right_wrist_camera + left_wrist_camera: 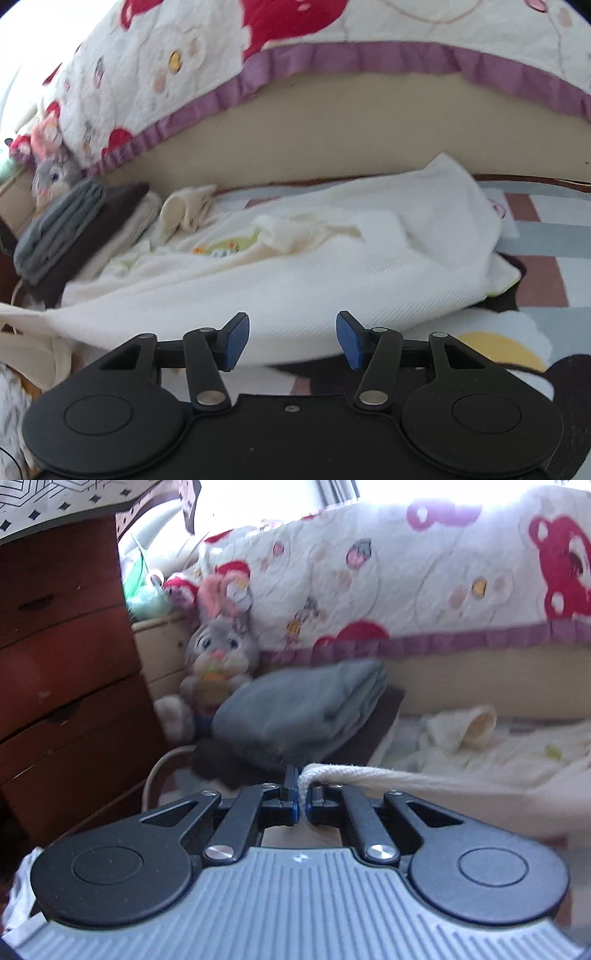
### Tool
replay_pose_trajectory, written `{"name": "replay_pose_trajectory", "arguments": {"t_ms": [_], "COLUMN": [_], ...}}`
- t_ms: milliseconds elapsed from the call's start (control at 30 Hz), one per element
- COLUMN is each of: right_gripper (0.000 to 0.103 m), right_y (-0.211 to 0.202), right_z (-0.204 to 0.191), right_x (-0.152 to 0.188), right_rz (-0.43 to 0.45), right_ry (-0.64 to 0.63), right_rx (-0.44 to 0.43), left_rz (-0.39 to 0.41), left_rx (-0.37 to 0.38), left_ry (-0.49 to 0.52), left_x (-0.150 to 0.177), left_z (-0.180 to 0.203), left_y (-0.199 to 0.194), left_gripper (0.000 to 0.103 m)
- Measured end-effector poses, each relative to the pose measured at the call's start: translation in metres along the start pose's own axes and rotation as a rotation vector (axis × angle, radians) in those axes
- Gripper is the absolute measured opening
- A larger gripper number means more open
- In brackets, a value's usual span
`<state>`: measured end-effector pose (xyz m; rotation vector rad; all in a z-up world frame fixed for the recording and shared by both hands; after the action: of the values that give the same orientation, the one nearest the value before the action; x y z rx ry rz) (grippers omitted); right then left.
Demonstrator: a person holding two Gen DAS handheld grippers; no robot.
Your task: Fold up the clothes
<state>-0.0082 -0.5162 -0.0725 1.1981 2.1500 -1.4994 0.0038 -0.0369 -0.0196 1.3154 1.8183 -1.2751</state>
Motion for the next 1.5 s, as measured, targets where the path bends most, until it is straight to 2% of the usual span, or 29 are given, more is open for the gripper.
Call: {"name": "replay_pose_trajectory", "arguments": {"t_ms": [67, 167, 267, 333, 400, 467, 533, 567, 600, 667, 833, 900, 1000, 1100, 1200, 1267, 1333, 1400, 1500], "right_gripper": [0.058, 0.059, 0.059, 0.059, 0.060, 0.066, 0.064, 0.028, 0.008, 0.007, 0.007, 0.007, 0.007, 0.007, 0.007, 0.007, 0.007, 0.007, 0.006], "right_y": [0.009, 0.029, 0.054, 0.071, 0.088, 0.109, 0.133, 0.138, 0.139, 0.115, -0.026, -0.084, -0.145, -0.166, -0.160, -0.151, -0.149, -0.159, -0.185], "right_z": [-0.009, -0.019, -0.028, -0.036, -0.042, -0.046, -0.045, -0.043, -0.041, -0.036, 0.004, 0.019, 0.038, 0.057, 0.078, 0.088, 0.094, 0.089, 0.074], "right_x": [-0.001, -0.021, -0.048, -0.060, -0.068, -0.071, -0.070, -0.069, -0.068, -0.069, -0.052, -0.035, -0.001, 0.040, 0.079, 0.094, 0.098, 0.089, 0.064], "right_rz": [-0.013, -0.015, -0.031, -0.035, -0.022, -0.029, -0.064, -0.066, -0.059, 0.042, 0.245, 0.259, 0.211, 0.125, 0.052, 0.032, 0.027, 0.067, 0.164], "right_ry": [-0.068, -0.128, -0.157, -0.205, -0.246, -0.285, -0.320, -0.325, -0.323, -0.287, -0.031, 0.014, 0.050, 0.086, 0.125, 0.141, 0.163, 0.140, 0.103], "right_rx": [0.018, 0.037, 0.014, 0.003, 0.040, 0.093, 0.143, 0.139, 0.122, 0.072, 0.001, -0.012, 0.002, 0.065, 0.105, 0.127, 0.130, 0.119, 0.082], "left_rz": [-0.062, -0.149, -0.178, -0.196, -0.216, -0.231, -0.235, -0.234, -0.234, -0.235, -0.200, -0.174, -0.137, -0.090, -0.065, -0.057, -0.036, 0.004, 0.064], "left_rx": [0.008, 0.042, 0.114, 0.135, 0.139, 0.141, 0.141, 0.139, 0.133, 0.119, 0.119, 0.121, 0.121, 0.125, 0.143, 0.169, 0.177, 0.137, 0.068], "left_ry": [0.005, -0.020, -0.098, -0.115, -0.110, -0.094, -0.085, -0.080, -0.073, -0.057, -0.024, -0.022, -0.001, 0.049, 0.129, 0.174, 0.237, 0.284, 0.247], "left_x": [0.011, 0.017, 0.020, 0.026, 0.031, 0.036, 0.037, 0.037, 0.037, 0.037, 0.032, 0.028, 0.023, 0.020, 0.019, 0.021, 0.024, 0.024, 0.014], "left_z": [0.002, 0.003, -0.002, -0.001, 0.002, 0.005, 0.007, 0.008, 0.009, 0.010, 0.011, 0.010, 0.011, 0.018, 0.032, 0.044, 0.053, 0.054, 0.041], "left_y": [0.002, 0.018, 0.031, 0.035, 0.040, 0.042, 0.043, 0.043, 0.043, 0.042, 0.031, 0.026, 0.016, 0.003, -0.010, -0.020, -0.034, -0.051, -0.082], "left_gripper": [0.004, 0.005, 0.005, 0.005, 0.005, 0.005, 0.005, 0.005, 0.005, 0.005, 0.005, 0.005, 0.005, 0.005, 0.005, 0.005, 0.004, 0.004, 0.004]}}
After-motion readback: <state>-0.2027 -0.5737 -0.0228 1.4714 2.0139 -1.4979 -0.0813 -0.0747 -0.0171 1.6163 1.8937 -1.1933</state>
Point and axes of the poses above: each gripper's, at about its wrist camera, not at the fingertips, and y roughly the way its jaws point, z to its right, x to its underside, the point moved 2 cm from there along y, roughly the way its jaws point, and after that the axes turned 12 degrees about y, right-handed, at the moved point
